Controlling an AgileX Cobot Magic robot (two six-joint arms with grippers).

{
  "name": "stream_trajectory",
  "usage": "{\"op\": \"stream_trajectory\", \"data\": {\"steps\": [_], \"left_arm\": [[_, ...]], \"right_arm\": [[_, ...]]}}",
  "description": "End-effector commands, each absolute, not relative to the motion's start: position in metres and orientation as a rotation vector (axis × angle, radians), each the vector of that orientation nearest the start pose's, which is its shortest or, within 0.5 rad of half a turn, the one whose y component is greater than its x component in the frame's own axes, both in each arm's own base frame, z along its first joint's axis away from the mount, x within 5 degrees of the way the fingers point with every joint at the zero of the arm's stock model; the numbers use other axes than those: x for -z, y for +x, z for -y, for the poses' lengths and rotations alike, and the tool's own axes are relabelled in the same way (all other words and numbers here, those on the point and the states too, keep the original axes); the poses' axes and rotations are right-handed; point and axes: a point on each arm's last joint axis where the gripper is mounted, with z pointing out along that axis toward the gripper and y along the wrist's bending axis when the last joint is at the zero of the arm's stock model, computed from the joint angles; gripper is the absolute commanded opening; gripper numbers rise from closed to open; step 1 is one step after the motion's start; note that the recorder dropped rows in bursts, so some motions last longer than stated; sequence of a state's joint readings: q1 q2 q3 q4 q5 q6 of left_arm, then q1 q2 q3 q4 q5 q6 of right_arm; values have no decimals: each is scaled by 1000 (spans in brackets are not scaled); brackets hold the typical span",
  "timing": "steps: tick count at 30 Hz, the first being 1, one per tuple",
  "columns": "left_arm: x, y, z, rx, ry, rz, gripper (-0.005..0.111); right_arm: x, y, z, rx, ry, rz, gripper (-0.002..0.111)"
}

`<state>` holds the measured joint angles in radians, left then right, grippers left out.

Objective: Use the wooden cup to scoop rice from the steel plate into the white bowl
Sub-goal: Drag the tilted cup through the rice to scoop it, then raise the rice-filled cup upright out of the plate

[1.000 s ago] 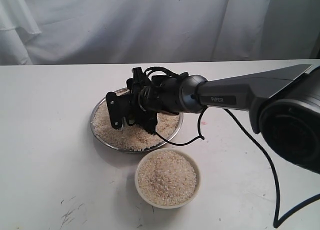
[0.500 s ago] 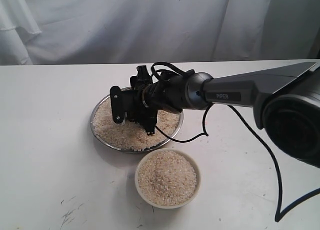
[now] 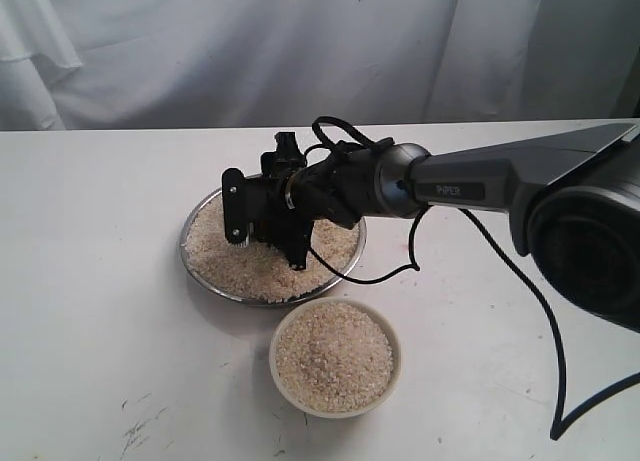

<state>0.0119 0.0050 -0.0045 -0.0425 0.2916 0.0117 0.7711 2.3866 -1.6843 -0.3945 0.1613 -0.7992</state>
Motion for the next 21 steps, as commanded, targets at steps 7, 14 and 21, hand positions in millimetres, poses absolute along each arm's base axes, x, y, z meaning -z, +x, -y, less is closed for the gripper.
{"op": "stream_trajectory", "data": {"steps": [7, 14, 21], "left_arm": [[-187, 55, 1, 27, -30, -1768, 0], [-187, 55, 1, 27, -30, -1768, 0], [-187, 55, 1, 27, -30, -1768, 0]], "right_arm": [[-89, 373, -351, 236, -1912, -1411, 0], [-115, 382, -341, 260, -1867, -1425, 0], [-136, 389, -330, 239, -1789, -1488, 0]]}}
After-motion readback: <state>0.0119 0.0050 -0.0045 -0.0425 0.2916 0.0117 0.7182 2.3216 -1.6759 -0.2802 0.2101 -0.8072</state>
